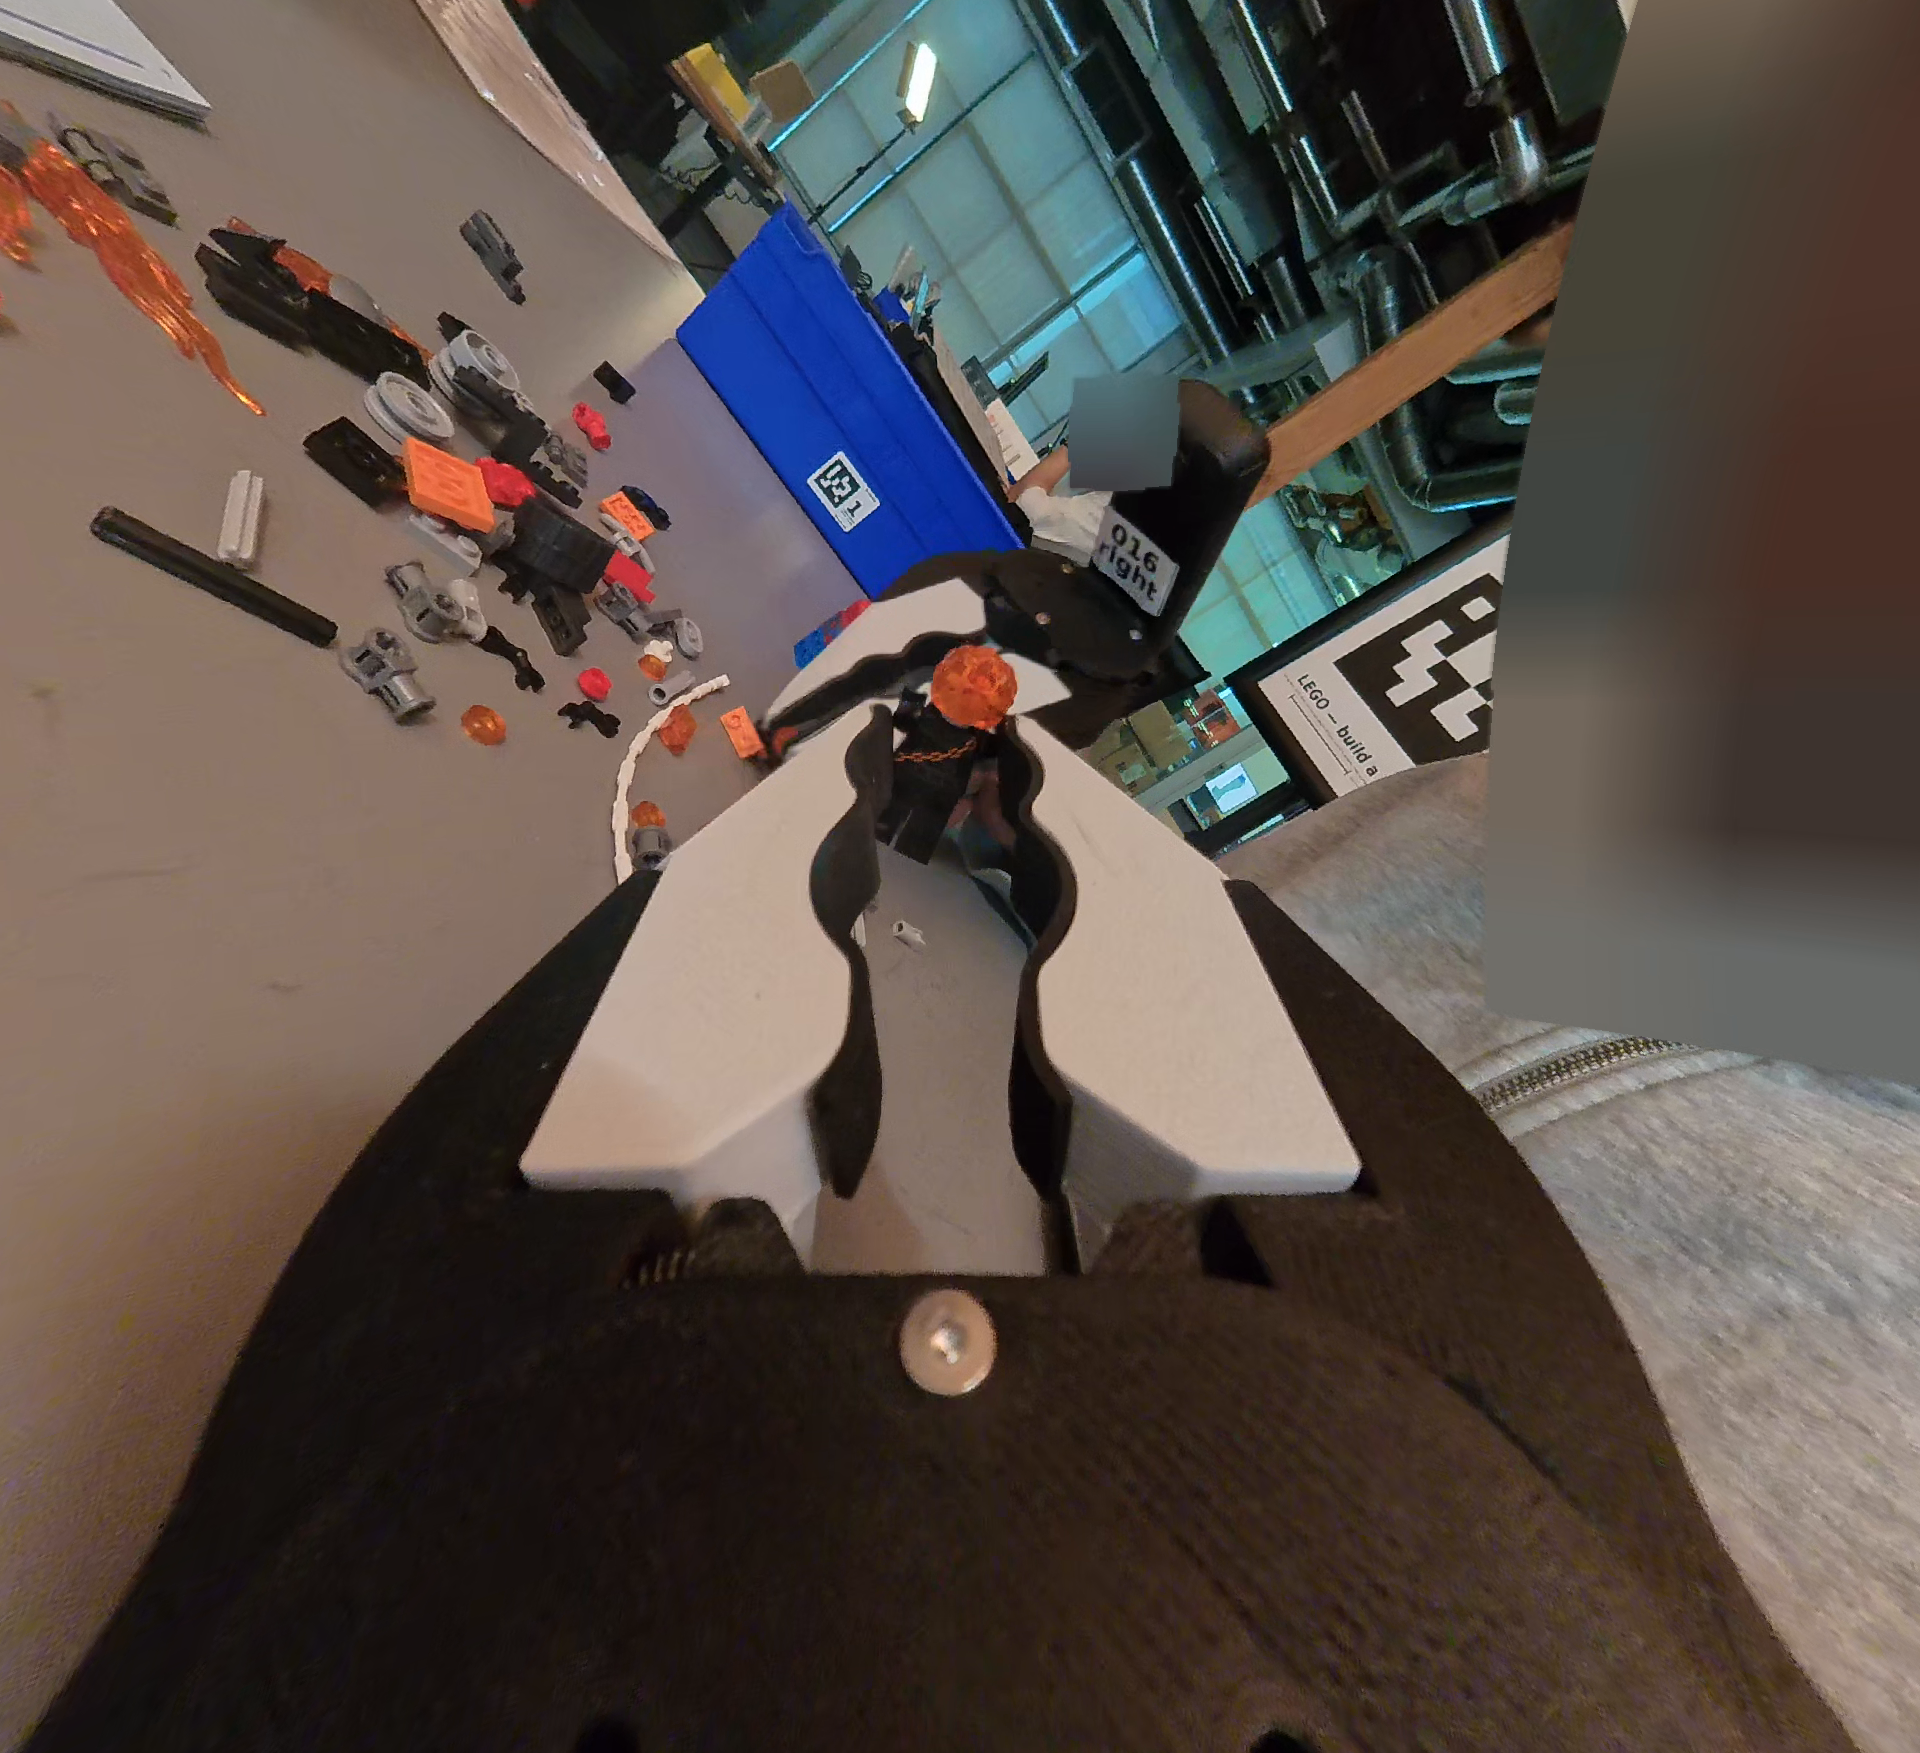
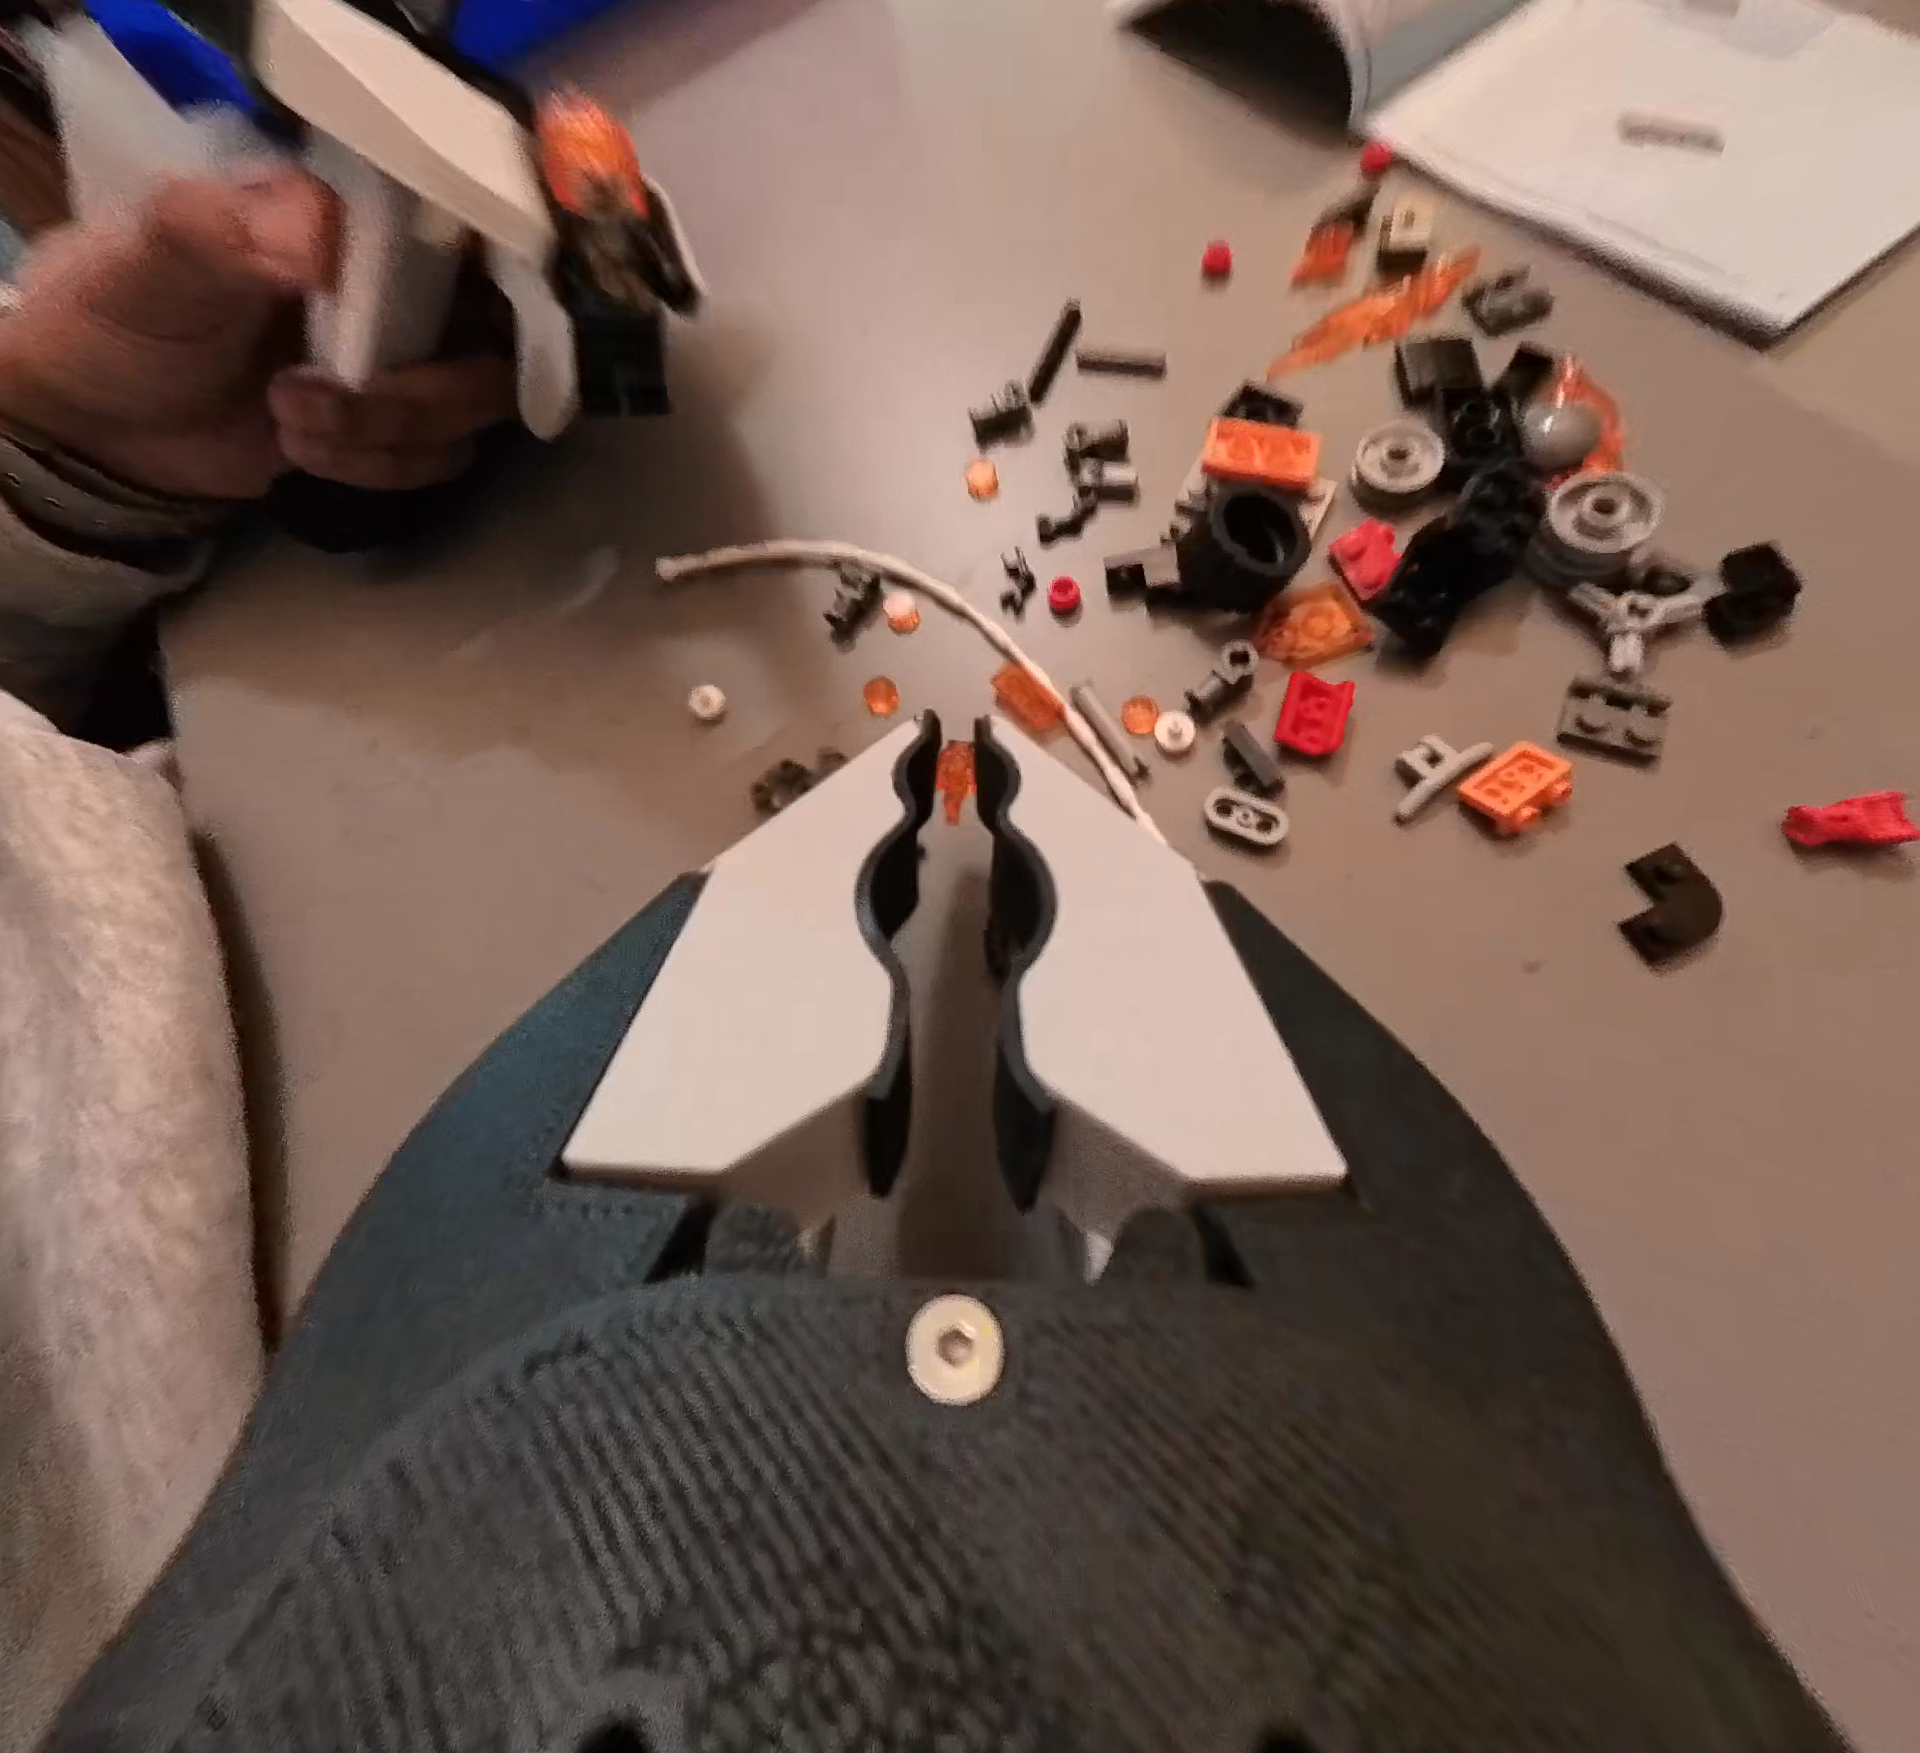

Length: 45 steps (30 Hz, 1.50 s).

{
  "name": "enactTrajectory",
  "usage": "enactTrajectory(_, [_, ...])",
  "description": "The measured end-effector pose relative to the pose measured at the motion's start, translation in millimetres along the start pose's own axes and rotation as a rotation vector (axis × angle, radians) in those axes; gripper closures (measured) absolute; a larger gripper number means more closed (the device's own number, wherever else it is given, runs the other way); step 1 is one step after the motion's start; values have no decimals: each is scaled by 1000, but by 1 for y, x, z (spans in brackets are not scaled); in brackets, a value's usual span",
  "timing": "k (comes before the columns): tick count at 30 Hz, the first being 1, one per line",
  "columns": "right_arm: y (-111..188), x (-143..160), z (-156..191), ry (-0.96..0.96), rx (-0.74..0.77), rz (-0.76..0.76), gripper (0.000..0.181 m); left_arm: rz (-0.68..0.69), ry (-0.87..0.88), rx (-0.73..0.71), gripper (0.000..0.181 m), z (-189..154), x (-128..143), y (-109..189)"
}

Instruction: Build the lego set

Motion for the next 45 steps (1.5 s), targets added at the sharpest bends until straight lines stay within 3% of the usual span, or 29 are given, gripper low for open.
enactTrajectory(4, [18, -15, 4, -73, -109, -231, 179, 38, -15, -25, 165, 1, 3, -3])
enactTrajectory(8, [41, -26, 1, -270, -291, -496, 179, 157, -57, -85, 164, 0, 14, -12])
enactTrajectory(13, [43, -24, -2, -547, -434, -626, 179, 290, -95, -93, 164, -4, 27, -22])
enactTrajectory(17, [36, -22, -2, -754, -455, -673, 179, 306, -109, -103, 162, -5, 30, -23])
enactTrajectory(24, [17, -20, 11, -957, -518, -668, 179, 177, -181, -153, 144, -7, 18, -17])
enactTrajectory(28, [2, -21, 23, -1084, -566, -671, 179, 52, -362, -155, 145, -28, 9, -17])
enactTrajectory(37, [-13, -19, 33, -1159, -604, -643, 179, 12, -506, -185, 158, -42, 14, -25])
enactTrajectory(41, [2, -26, 28, -1120, -657, -633, 179, 24, -511, -165, 157, -43, 16, -26])
enactTrajectory(45, [47, -37, 7, -969, -521, -704, 179, 49, -554, -138, 158, -48, 23, -26])
Point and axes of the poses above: each gripper's, where its closed fingertips meet, y back along the fingers, x out of its underside, z = x × y across the jaws, the point moved 8 cm from there along y, back along the fingers, and after that the axes turned 4 degrees about -z, right-handed, at the moved point
